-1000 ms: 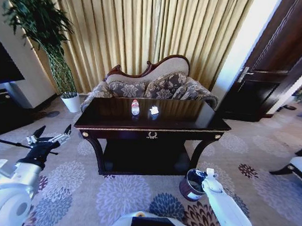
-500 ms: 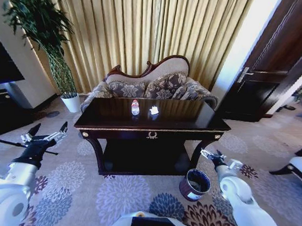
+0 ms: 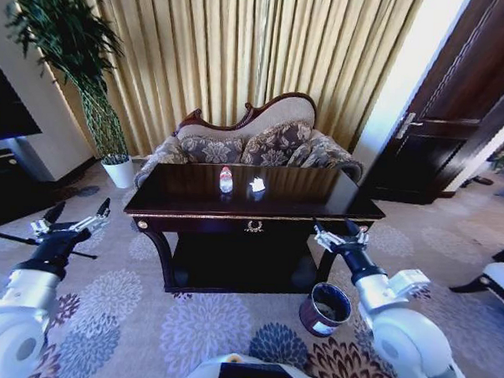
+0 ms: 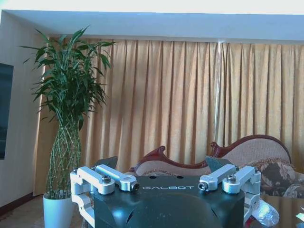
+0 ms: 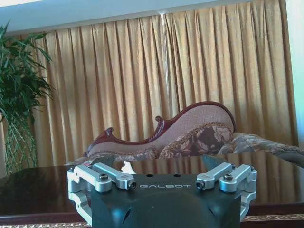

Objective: Move to the front of the table and place the trash on the table into the trash bin.

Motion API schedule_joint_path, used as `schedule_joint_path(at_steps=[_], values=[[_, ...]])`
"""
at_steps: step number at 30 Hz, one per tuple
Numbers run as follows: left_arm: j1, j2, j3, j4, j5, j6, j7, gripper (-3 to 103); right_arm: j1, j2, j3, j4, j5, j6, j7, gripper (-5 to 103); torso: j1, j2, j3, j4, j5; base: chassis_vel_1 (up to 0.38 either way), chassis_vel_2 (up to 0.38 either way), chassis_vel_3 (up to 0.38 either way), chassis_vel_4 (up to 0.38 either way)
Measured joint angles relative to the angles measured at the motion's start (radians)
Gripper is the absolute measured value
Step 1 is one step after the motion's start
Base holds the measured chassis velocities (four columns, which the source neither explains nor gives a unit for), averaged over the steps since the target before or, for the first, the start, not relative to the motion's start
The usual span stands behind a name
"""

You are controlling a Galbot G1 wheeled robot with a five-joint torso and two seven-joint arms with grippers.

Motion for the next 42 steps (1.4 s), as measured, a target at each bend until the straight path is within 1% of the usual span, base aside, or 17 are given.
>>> schedule_joint_path(at_steps=[5, 20, 42], values=[[-0.004, 0.006, 0.005, 0.007, -0.002, -0.001, 0.001, 100, -0.02, -0.011, 0.012, 0.025, 0.0, -0.017, 0.002, 100, 0.0, 0.0, 0.0, -0.0001, -0.0001, 0.0, 0.0, 0.0, 0.0], [-0.004, 0.003, 0.008, 0.017, 0.005, 0.003, 0.006, 100, -0.011, -0.012, -0.01, 0.006, -0.005, -0.018, 0.003, 100, 0.0, 0.0, 0.0, 0.0, -0.0001, -0.029, 0.033, 0.023, -0.03], [0.003, -0.014, 0.003, -0.001, 0.009, 0.004, 0.008, 100, -0.013, -0.004, -0.02, 0.003, -0.026, -0.017, -0.012, 100, 0.0, 0.0, 0.0, 0.0, -0.0001, -0.109, 0.102, 0.109, -0.106]])
